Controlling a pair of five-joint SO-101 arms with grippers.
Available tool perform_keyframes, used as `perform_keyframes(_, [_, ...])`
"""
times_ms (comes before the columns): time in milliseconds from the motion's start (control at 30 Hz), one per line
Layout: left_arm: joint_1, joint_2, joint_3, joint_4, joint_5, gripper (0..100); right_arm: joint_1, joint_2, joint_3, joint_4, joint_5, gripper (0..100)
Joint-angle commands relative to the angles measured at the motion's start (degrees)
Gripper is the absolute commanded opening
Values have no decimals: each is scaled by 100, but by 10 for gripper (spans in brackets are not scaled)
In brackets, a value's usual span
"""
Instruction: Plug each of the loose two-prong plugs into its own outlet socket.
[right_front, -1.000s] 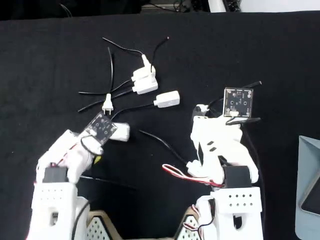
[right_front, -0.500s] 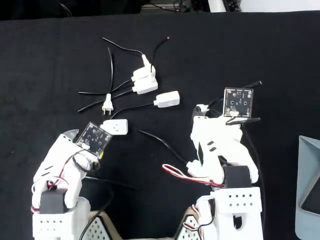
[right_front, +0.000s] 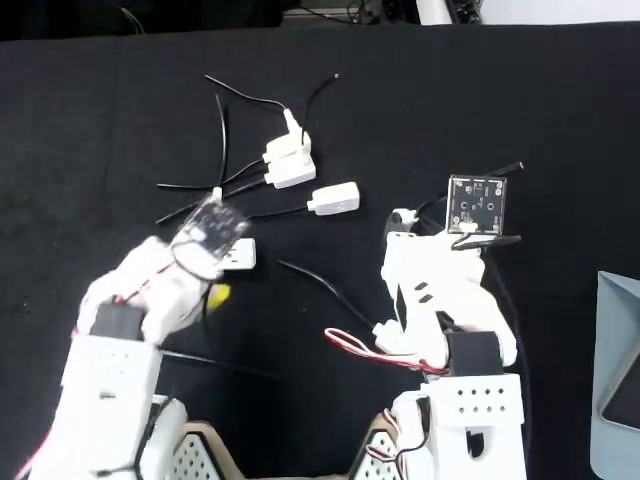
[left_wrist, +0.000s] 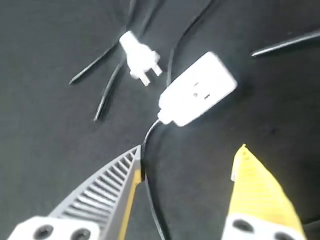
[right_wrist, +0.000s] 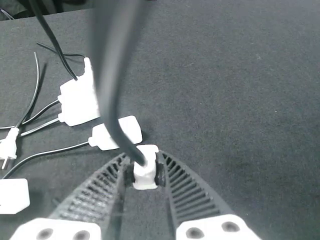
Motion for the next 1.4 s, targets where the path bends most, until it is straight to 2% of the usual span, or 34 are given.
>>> perform_keyframes(0, [488, 1407, -910, -686, 35, 288, -79, -75, -215, -79, 53, 12])
perform_keyframes(400, [549, 4738, -2070, -1934, -176, 288, -79, -75, -145, -114, 53, 12])
perform_keyframes(567, [400, 5705, -2633, -2022, -176, 287, -79, -75, -145, -114, 53, 12])
perform_keyframes(667, [347, 6013, -2862, -2004, -193, 224, -79, -75, -145, -114, 53, 12])
perform_keyframes(800, [338, 5978, -2853, -1960, -202, 126, -79, -75, -145, -114, 53, 12])
perform_keyframes(1033, [365, 5371, -2905, -1292, -176, 27, -79, -75, -145, -114, 53, 12])
perform_keyframes(1367, [400, 3789, -3178, 642, -202, 29, -79, -75, -145, -114, 53, 12])
